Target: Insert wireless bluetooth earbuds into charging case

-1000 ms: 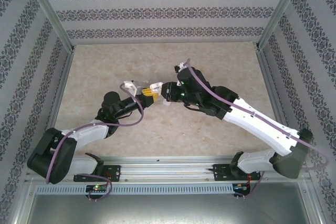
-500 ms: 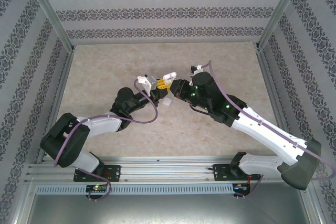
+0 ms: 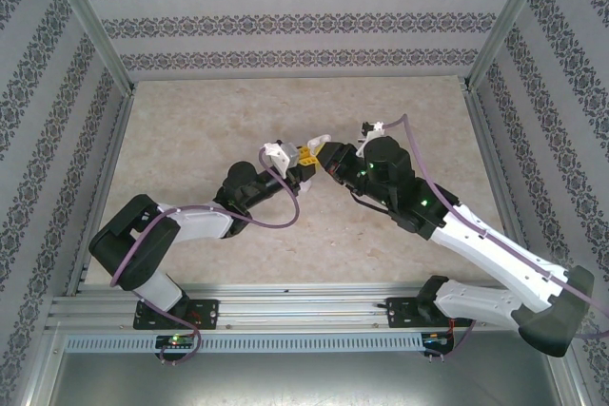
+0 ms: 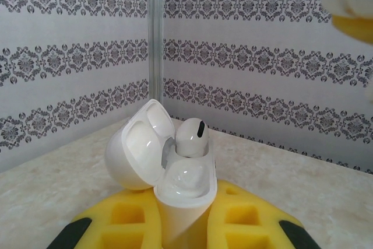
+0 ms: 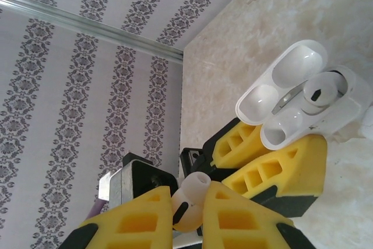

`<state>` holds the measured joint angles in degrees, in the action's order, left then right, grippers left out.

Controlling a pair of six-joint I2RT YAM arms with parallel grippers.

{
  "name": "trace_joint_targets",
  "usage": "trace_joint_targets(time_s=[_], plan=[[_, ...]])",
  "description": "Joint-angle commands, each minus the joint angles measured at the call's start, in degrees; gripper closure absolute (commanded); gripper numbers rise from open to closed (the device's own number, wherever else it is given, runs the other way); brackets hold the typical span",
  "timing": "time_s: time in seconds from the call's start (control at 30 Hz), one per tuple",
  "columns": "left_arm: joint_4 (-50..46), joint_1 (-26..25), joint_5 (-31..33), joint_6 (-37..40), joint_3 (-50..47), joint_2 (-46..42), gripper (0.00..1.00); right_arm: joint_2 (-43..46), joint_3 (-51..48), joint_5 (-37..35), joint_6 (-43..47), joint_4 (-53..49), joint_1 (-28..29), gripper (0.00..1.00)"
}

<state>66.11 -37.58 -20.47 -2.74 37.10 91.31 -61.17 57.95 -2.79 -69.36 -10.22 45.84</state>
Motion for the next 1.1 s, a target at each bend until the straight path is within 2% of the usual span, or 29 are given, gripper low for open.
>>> trace_joint_targets(time_s=[0.0, 0.2, 0.6, 0.83, 1.07], plan=[[3.52, -1.25, 0.90, 1.27, 1.73, 0.03, 1.00, -0.66, -0.38, -1.04, -1.34, 2.67, -0.47, 0.87], [0.06, -1.87, 2.61, 1.58, 2.03, -1.47, 1.00, -3.20, -0.38, 0.75, -3.56, 7.06, -0.49, 0.87], [4.38, -2.58, 5.34, 0.83, 0.07, -0.86, 1.00, -7.26, -0.68, 0.77, -6.75, 11.88, -0.42, 0.88], [4.45, -2.67, 5.50, 0.31, -0.94, -1.44, 1.00, -6.65, -1.78, -1.98, -4.25, 11.27, -0.56, 0.89], [4.49, -2.74, 5.77, -1.06, -1.34, -1.87, 1.00, -5.17, -6.44, -4.25, -6.06, 14.38, -1.23, 0.90]])
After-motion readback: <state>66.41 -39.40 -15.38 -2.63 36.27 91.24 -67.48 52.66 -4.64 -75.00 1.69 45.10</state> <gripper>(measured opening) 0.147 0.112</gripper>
